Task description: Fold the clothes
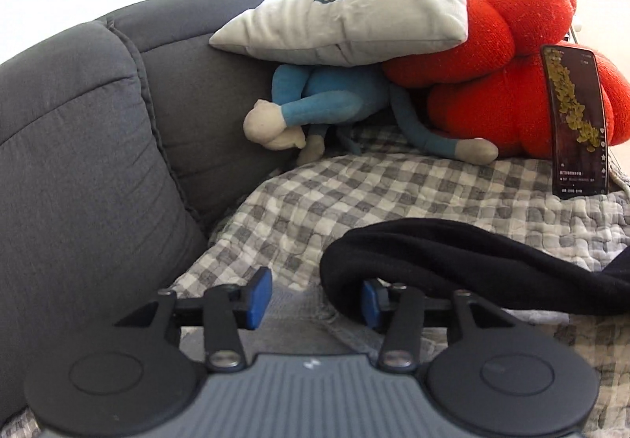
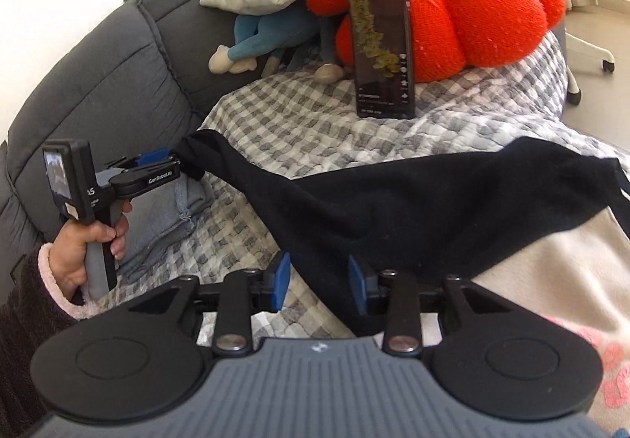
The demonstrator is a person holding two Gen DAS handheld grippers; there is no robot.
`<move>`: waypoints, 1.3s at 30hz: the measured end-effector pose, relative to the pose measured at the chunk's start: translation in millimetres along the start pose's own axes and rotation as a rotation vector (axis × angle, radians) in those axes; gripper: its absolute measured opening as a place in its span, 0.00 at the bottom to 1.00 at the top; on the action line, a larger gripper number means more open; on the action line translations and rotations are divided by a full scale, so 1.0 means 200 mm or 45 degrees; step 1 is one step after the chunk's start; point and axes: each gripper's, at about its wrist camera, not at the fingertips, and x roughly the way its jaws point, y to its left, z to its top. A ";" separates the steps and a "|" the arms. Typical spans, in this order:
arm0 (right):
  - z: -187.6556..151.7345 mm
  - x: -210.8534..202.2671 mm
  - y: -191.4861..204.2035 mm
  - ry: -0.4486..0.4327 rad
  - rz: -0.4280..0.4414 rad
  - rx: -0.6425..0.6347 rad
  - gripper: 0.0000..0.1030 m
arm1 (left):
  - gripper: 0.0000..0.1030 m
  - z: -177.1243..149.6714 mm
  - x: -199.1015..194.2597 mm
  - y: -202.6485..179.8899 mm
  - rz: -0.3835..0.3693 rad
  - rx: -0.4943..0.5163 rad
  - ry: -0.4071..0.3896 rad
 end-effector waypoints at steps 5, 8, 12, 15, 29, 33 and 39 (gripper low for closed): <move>0.05 0.13 0.09 0.034 0.001 -0.055 0.36 | 0.56 0.00 0.05 0.04 0.041 0.022 0.018; 0.06 0.23 0.11 0.052 -0.011 -0.068 0.36 | 0.57 0.01 0.07 0.07 0.079 0.023 0.005; 0.06 0.32 0.14 0.072 -0.012 -0.074 0.36 | 0.57 0.04 0.13 0.10 0.106 -0.011 -0.001; 0.06 0.36 0.16 0.074 -0.015 -0.093 0.36 | 0.58 0.08 0.17 0.09 0.118 -0.006 -0.003; 0.06 0.36 0.15 0.035 0.006 -0.048 0.36 | 0.57 0.20 0.20 0.24 0.134 -0.164 0.015; 0.05 0.37 0.15 0.025 0.018 -0.031 0.36 | 0.56 0.21 0.19 0.23 -0.118 -0.308 0.104; 0.03 0.39 0.14 0.010 0.037 -0.018 0.36 | 0.55 0.27 0.21 0.07 -0.342 -0.322 0.170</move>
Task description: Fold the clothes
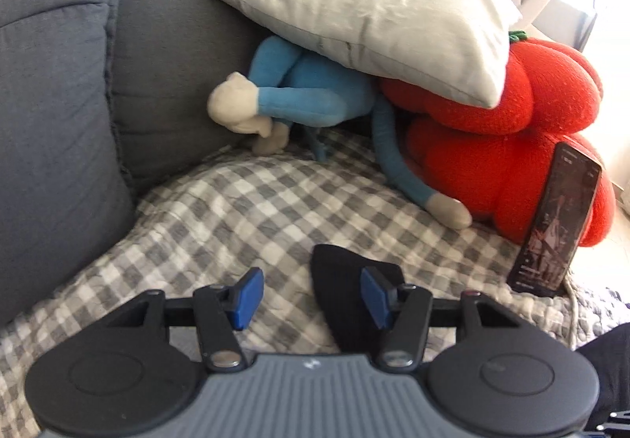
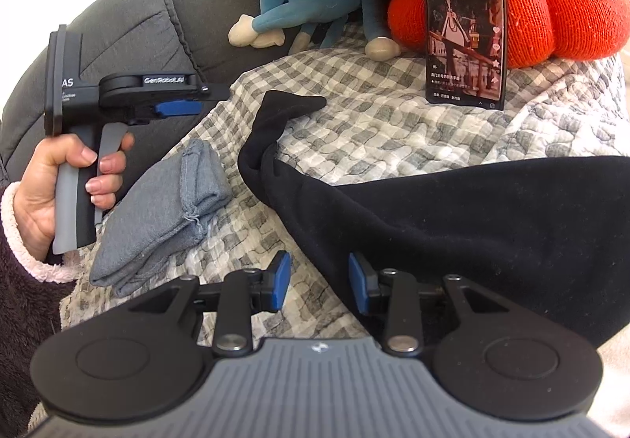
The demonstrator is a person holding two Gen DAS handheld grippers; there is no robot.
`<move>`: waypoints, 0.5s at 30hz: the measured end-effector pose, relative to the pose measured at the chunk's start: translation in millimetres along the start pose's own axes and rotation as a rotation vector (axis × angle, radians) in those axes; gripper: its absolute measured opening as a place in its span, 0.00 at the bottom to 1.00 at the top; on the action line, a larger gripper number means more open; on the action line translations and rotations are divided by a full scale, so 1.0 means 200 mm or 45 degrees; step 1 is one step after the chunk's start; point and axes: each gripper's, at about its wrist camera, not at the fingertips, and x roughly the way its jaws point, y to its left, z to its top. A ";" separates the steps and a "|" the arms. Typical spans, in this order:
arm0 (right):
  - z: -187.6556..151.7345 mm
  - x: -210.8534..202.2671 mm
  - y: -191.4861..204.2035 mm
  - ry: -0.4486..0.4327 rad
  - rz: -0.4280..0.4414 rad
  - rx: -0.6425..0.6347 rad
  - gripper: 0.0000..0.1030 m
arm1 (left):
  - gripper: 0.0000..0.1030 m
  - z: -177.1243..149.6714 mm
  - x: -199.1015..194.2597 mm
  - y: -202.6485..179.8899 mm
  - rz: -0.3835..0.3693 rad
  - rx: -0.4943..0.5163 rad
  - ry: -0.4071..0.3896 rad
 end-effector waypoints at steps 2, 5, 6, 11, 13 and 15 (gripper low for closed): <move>0.00 0.00 -0.01 -0.010 0.008 0.013 0.36 | 0.55 0.00 0.04 -0.07 -0.019 0.045 0.030; -0.01 0.00 -0.01 -0.024 0.014 0.021 0.36 | 0.55 0.00 0.11 -0.16 -0.023 0.117 0.051; -0.02 0.00 -0.01 -0.028 0.014 0.019 0.36 | 0.55 0.00 0.14 -0.18 -0.012 0.139 0.060; -0.04 0.01 0.01 -0.041 0.005 -0.017 0.37 | 0.41 -0.02 0.31 -0.27 0.106 0.213 0.157; -0.04 0.02 0.01 -0.048 0.004 -0.019 0.37 | 0.31 -0.01 0.34 -0.27 0.119 0.205 0.166; -0.05 0.02 0.01 -0.055 0.000 -0.020 0.36 | 0.18 0.00 0.35 -0.28 0.120 0.185 0.154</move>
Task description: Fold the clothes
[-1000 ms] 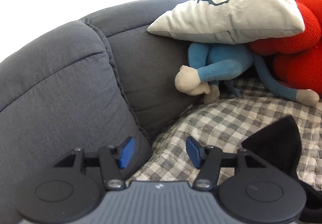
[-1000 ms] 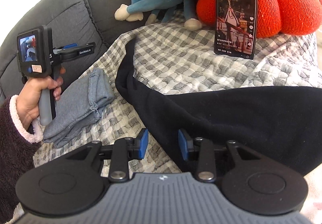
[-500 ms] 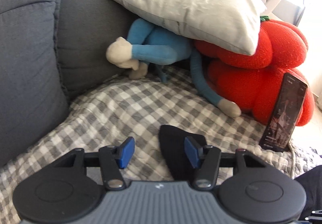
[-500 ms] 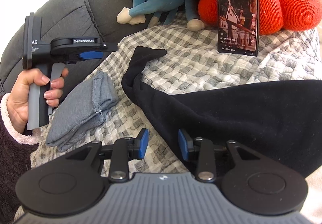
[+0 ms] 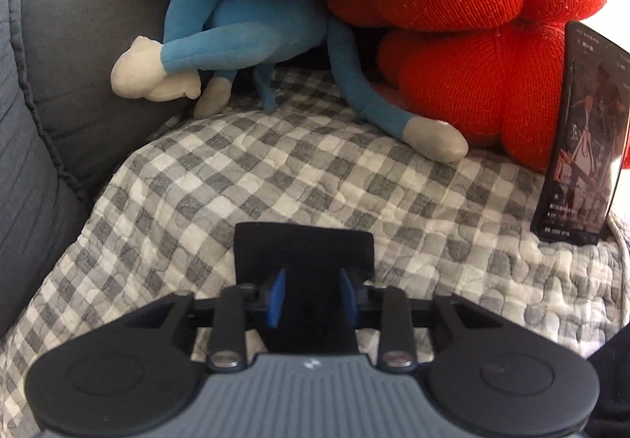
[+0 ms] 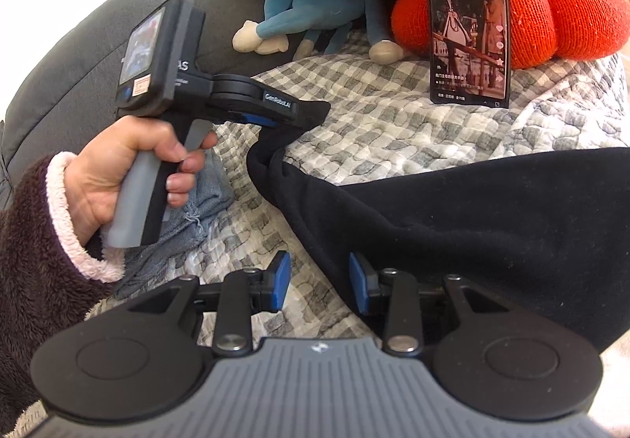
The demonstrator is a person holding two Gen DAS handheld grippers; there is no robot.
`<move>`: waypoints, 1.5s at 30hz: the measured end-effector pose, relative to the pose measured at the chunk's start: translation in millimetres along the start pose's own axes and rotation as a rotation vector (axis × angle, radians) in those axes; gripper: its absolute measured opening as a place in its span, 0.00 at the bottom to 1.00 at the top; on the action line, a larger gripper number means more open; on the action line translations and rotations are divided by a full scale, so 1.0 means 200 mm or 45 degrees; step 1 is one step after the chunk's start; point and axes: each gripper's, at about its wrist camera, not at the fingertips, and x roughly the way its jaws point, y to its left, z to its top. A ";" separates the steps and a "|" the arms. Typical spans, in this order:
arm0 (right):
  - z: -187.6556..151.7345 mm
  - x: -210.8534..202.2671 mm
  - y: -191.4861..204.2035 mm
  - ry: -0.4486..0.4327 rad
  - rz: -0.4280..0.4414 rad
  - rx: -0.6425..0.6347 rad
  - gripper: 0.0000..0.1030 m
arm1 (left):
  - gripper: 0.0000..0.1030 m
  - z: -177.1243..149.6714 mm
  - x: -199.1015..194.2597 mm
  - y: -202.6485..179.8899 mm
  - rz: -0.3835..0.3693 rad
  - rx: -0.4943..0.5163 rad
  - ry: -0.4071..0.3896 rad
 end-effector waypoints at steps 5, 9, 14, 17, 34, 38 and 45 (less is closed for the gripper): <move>0.01 -0.03 -0.02 -0.002 0.002 0.021 0.27 | 0.00 0.05 -0.06 0.06 -0.082 -0.152 -0.115; 0.05 -0.10 -0.05 -0.044 0.017 0.064 0.27 | 0.00 0.04 -0.16 0.17 -0.256 -0.273 -0.221; 0.10 -0.17 -0.10 -0.097 -0.025 0.107 0.27 | 0.01 0.03 -0.18 0.17 -0.280 -0.224 -0.165; 0.12 -0.23 -0.14 -0.118 -0.079 0.086 0.27 | 0.19 0.01 -0.17 0.10 -0.241 -0.137 -0.154; 0.15 -0.57 -0.81 -0.151 -0.564 -0.006 0.43 | 0.38 -0.18 -0.15 -0.44 -0.728 0.326 -0.012; 0.13 -0.53 -0.83 -0.142 -0.585 -0.053 0.45 | 0.38 -0.20 -0.16 -0.44 -0.741 0.330 -0.021; 0.08 -0.53 -0.78 -0.198 -0.621 -0.051 0.21 | 0.02 -0.30 -0.24 -0.46 -0.753 0.357 -0.054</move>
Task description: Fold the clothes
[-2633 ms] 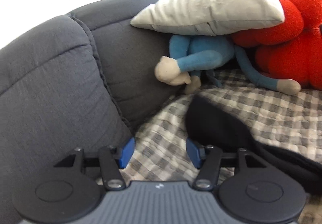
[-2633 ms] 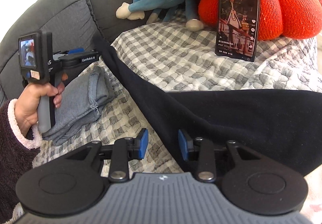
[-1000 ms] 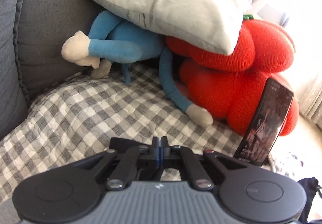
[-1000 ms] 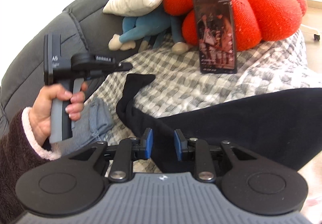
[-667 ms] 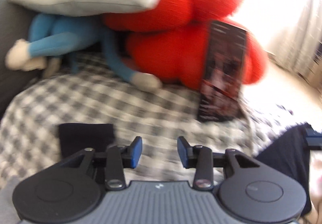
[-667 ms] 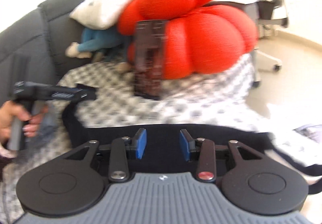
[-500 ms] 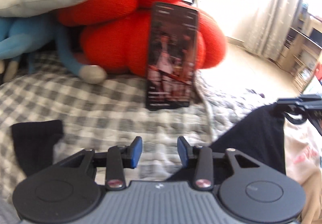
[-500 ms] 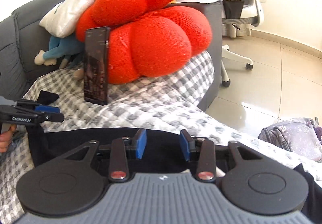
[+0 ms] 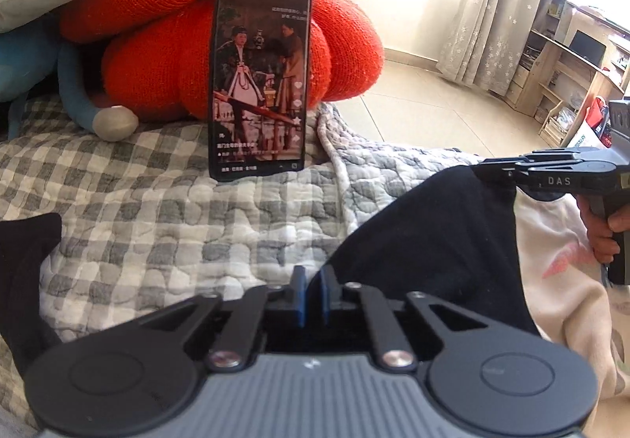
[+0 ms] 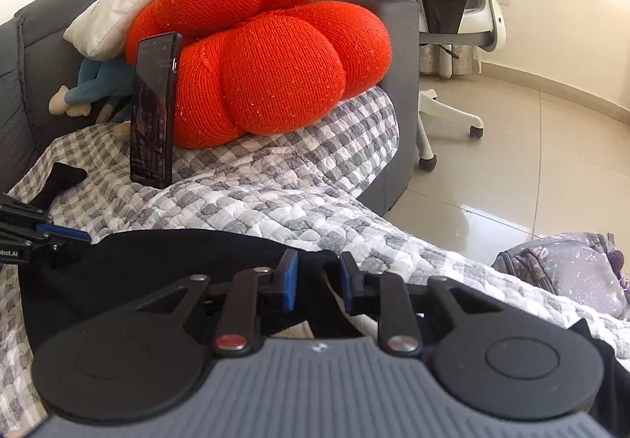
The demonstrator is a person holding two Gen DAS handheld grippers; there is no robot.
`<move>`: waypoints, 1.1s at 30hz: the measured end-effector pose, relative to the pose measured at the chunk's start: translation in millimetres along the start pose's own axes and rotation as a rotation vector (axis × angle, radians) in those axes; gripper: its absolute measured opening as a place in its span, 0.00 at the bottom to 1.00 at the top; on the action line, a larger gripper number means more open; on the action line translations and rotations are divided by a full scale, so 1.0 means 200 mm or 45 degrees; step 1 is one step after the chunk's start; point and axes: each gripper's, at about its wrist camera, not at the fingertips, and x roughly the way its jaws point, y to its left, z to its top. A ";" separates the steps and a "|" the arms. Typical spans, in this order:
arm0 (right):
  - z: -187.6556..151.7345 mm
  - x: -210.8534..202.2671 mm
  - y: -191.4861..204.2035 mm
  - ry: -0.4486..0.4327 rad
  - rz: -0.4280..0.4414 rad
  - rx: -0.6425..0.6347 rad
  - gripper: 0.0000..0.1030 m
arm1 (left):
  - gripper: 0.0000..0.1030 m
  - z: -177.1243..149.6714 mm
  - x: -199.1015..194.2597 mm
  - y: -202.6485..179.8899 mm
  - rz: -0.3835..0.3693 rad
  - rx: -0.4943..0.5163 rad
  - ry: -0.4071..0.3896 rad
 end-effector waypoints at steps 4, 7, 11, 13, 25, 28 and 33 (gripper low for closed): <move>0.03 -0.05 0.08 -0.077 -0.093 -0.031 0.12 | 0.01 -0.04 -0.03 -0.05 0.108 0.025 -0.093; 0.09 -0.08 0.11 -0.151 -0.163 -0.052 0.12 | 0.01 -0.01 -0.05 -0.04 0.170 -0.002 -0.170; 0.14 -0.04 0.10 -0.156 -0.218 -0.069 0.12 | 0.01 0.08 -0.04 -0.01 0.189 -0.039 -0.217; 0.15 0.00 0.08 -0.136 -0.237 -0.051 0.12 | 0.01 0.11 -0.01 -0.02 0.204 -0.030 -0.232; 0.09 0.15 0.03 -0.009 -0.237 0.041 0.20 | 0.09 0.09 0.14 0.00 0.291 -0.040 -0.157; 0.10 0.10 0.03 -0.010 -0.203 0.073 0.26 | 0.19 0.11 0.08 0.03 0.327 -0.071 -0.138; 0.12 0.01 0.10 -0.041 -0.099 0.107 0.40 | 0.35 0.13 -0.03 0.15 0.437 -0.131 -0.104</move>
